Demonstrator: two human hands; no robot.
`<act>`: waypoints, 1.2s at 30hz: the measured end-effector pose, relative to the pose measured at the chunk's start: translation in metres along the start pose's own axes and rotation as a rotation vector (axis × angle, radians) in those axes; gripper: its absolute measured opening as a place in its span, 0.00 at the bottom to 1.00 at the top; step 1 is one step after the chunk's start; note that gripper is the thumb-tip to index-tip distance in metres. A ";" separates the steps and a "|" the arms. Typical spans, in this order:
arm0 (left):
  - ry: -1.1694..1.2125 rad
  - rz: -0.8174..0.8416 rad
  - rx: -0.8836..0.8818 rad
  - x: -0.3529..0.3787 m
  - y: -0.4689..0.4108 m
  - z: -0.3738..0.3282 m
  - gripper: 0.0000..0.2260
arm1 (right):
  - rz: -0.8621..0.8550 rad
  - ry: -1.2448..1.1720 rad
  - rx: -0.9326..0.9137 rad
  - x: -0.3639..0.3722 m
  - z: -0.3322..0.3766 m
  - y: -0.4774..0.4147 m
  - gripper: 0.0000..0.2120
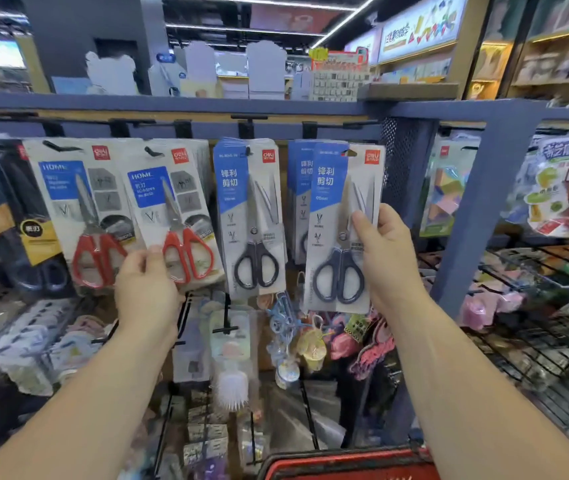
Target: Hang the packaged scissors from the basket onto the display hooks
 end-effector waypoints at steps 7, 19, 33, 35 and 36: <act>-0.047 -0.062 0.052 -0.002 -0.003 0.004 0.13 | 0.015 0.035 -0.020 -0.003 -0.006 -0.019 0.06; -0.137 -0.055 0.065 -0.011 -0.022 0.001 0.12 | -0.033 0.271 0.187 0.019 -0.031 -0.064 0.16; -0.330 -0.103 0.194 -0.055 0.010 -0.018 0.07 | -0.156 0.243 0.021 -0.006 -0.002 -0.041 0.12; -0.273 -0.085 0.287 -0.076 0.018 -0.039 0.08 | -0.165 0.060 -0.139 -0.036 0.040 -0.031 0.04; -0.247 -0.076 0.338 -0.085 0.023 -0.052 0.10 | -0.135 0.010 -0.215 -0.047 0.066 -0.022 0.03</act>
Point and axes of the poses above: each hand's wrist, its own y-axis away from the middle knuckle, its own x-axis out of the palm, z = x × y, the point moved 4 cm from there along -y, towards the middle knuckle, and after that the axes turned 3 degrees about -x, right-handed, at the moved point
